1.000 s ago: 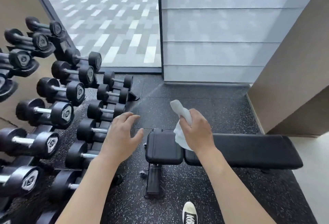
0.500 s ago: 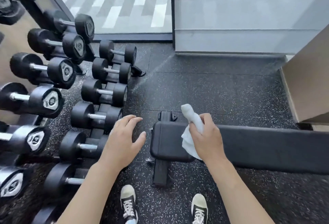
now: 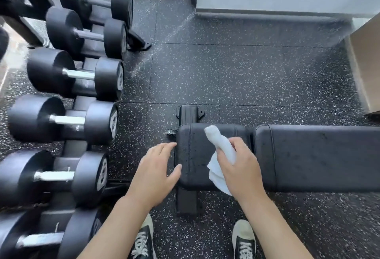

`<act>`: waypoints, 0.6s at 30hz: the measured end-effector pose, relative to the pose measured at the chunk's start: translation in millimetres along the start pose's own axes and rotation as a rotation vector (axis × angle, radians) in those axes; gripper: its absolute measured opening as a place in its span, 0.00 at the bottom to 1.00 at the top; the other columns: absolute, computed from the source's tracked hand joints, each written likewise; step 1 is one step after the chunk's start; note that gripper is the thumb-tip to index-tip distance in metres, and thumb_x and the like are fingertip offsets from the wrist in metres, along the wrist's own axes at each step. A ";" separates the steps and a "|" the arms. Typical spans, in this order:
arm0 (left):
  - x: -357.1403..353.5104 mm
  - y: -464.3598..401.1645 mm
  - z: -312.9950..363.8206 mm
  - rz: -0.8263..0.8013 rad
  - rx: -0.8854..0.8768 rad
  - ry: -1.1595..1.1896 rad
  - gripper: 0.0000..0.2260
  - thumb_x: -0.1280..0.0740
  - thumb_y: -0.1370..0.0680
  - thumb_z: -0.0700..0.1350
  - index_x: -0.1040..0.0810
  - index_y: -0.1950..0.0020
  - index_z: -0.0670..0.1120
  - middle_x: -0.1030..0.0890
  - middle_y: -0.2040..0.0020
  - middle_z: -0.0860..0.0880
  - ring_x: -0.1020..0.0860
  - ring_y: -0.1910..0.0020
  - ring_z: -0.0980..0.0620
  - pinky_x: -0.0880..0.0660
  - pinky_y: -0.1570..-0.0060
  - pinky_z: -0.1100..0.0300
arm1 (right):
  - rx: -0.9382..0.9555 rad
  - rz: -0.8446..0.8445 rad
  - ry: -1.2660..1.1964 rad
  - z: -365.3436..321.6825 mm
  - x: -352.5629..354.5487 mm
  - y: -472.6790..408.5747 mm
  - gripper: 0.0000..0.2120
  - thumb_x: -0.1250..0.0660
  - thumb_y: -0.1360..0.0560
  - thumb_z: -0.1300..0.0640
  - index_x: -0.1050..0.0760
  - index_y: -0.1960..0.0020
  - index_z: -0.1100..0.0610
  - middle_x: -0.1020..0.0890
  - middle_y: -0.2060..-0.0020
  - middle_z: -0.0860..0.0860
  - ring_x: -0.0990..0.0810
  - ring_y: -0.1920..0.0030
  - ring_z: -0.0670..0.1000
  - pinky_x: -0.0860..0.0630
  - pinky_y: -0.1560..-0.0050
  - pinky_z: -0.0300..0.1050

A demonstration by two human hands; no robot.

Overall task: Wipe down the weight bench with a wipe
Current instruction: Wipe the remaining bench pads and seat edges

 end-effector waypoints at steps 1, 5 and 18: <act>-14.5 -3.5 -13.0 -0.016 -0.001 0.006 0.29 0.36 0.19 0.59 0.36 0.20 0.53 0.31 0.25 0.55 0.36 0.24 0.55 0.35 0.23 0.51 | 0.020 -0.008 0.017 4.1 -17.1 -5.8 0.04 0.35 0.20 0.45 0.30 0.51 0.42 0.22 0.57 0.41 0.24 0.55 0.42 0.31 0.60 0.41; -64.4 -8.8 -54.1 -0.051 0.001 0.039 0.34 0.35 0.21 0.64 0.39 0.19 0.53 0.33 0.24 0.57 0.37 0.23 0.55 0.36 0.22 0.51 | 0.134 -0.043 0.121 8.5 -76.8 -31.7 0.04 0.34 0.21 0.49 0.29 0.49 0.44 0.23 0.55 0.42 0.25 0.54 0.45 0.29 0.56 0.45; -160.1 -6.1 -114.4 0.003 0.007 0.072 0.50 0.22 0.30 0.65 0.44 0.16 0.51 0.34 0.21 0.56 0.38 0.21 0.55 0.38 0.21 0.52 | 0.599 -0.125 0.611 -20.5 -230.3 -139.0 0.12 0.32 0.23 0.50 0.26 0.47 0.58 0.24 0.49 0.55 0.25 0.48 0.58 0.31 0.55 0.49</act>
Point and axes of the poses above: each hand's wrist, its own y-axis away from the middle knuckle, its own x-axis out of the back of the hand, z = x × y, the point moved 9 cm from there along -y, towards the middle knuckle
